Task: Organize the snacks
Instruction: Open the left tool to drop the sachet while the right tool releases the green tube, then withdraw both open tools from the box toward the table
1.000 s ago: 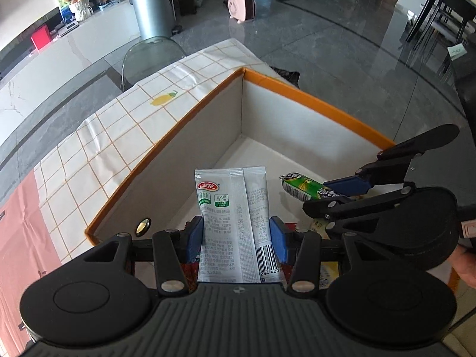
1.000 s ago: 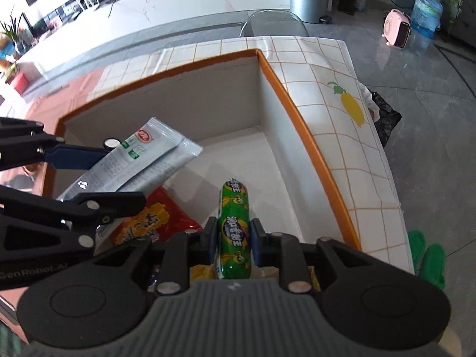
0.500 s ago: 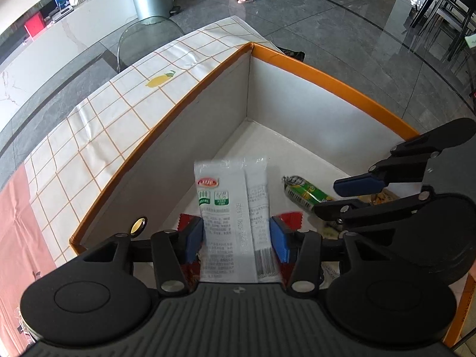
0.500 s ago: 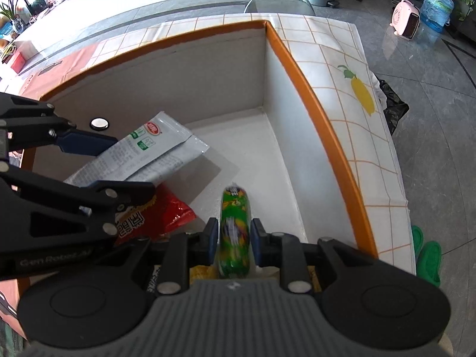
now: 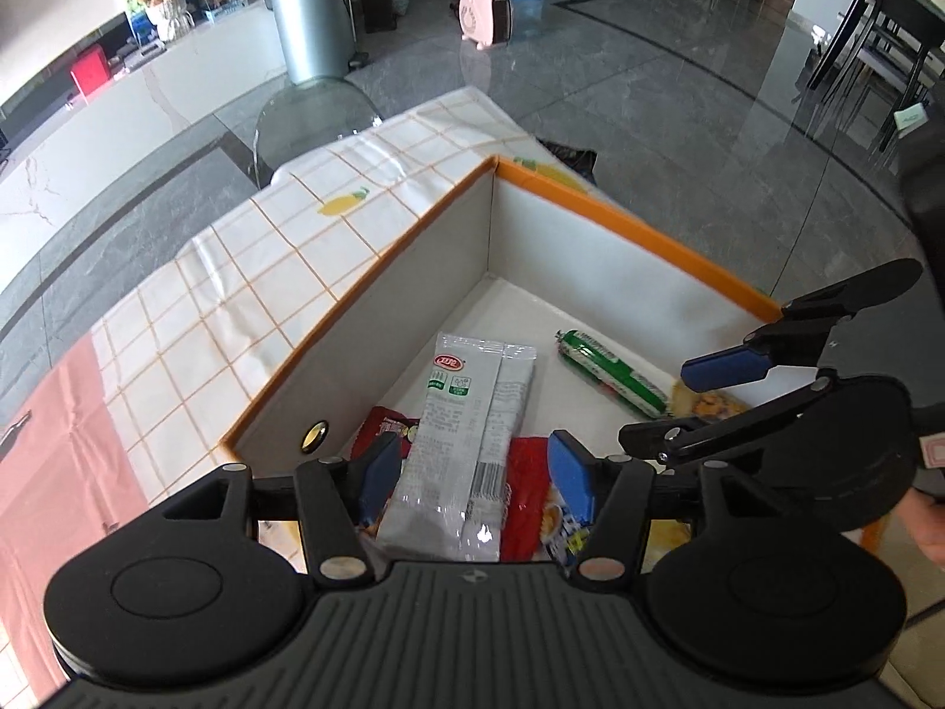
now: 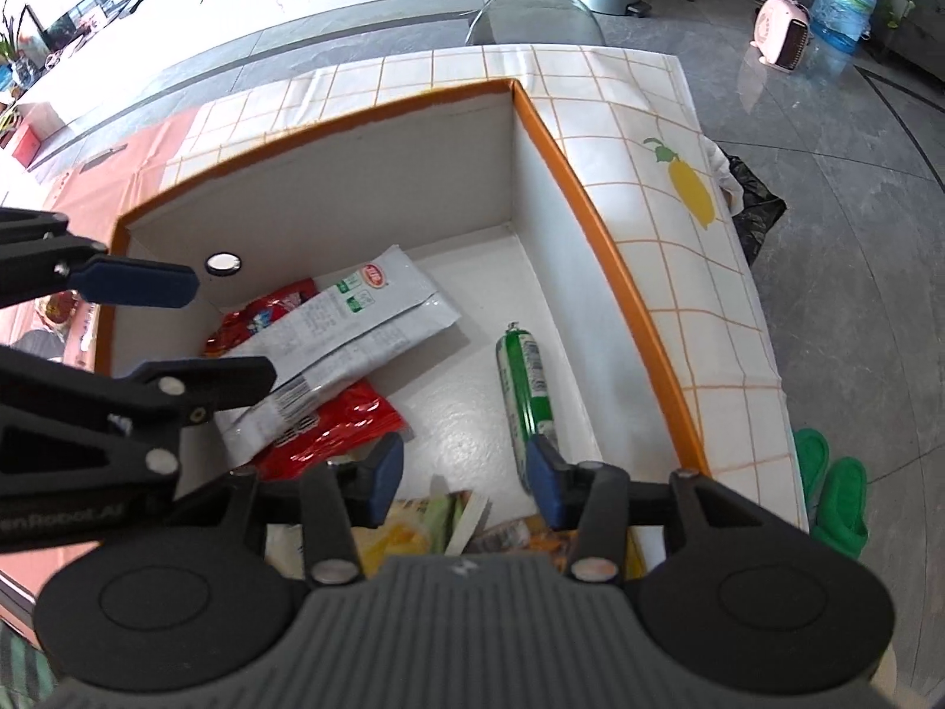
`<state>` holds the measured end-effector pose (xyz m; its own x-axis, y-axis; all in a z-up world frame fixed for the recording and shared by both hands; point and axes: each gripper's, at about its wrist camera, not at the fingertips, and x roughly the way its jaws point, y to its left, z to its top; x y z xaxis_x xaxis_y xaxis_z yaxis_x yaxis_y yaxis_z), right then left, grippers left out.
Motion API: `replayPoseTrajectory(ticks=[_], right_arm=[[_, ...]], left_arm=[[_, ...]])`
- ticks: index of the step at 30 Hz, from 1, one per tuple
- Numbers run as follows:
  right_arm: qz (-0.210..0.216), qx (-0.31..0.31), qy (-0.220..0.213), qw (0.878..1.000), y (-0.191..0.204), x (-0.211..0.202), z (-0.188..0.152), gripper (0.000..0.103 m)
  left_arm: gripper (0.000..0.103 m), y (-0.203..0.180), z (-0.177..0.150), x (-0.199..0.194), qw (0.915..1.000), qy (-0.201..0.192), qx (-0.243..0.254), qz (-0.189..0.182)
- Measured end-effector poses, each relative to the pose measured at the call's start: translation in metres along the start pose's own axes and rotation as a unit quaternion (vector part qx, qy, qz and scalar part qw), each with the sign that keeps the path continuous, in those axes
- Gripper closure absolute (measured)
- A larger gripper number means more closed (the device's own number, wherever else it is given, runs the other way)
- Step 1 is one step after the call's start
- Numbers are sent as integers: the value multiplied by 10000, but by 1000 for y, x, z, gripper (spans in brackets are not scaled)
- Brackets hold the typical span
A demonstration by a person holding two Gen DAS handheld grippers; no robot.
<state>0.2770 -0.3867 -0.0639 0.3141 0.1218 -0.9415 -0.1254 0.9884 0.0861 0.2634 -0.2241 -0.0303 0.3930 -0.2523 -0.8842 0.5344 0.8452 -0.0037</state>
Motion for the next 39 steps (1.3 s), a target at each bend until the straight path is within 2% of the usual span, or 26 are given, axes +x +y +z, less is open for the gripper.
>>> replayPoseTrajectory(ticks=[10,13,19,26,35,39], right_arm=[[-102,-48,-331,9994,39,-66,-23,47],[-63,-84,-490,9987,56,-85,-30,45],[50,-176,-841,9963,94,-120,-44,42],[238,-190,-1494,9883,143,-141,-73,39],[272,-82,-2220,9746,195,-125,-123,39],[312,71,-2620,9646,212,-109,-144,32]], left_arm=[[32,8,-40,-90,9976,-607,-270,194],[28,16,-56,-116,9957,-796,-395,251],[28,28,-93,-158,9891,-1207,-639,551],[27,39,-142,-186,9751,-1747,-1010,923],[27,73,-190,-199,9520,-2191,-1626,1391],[27,96,-212,-197,9410,-2323,-2003,1431]])
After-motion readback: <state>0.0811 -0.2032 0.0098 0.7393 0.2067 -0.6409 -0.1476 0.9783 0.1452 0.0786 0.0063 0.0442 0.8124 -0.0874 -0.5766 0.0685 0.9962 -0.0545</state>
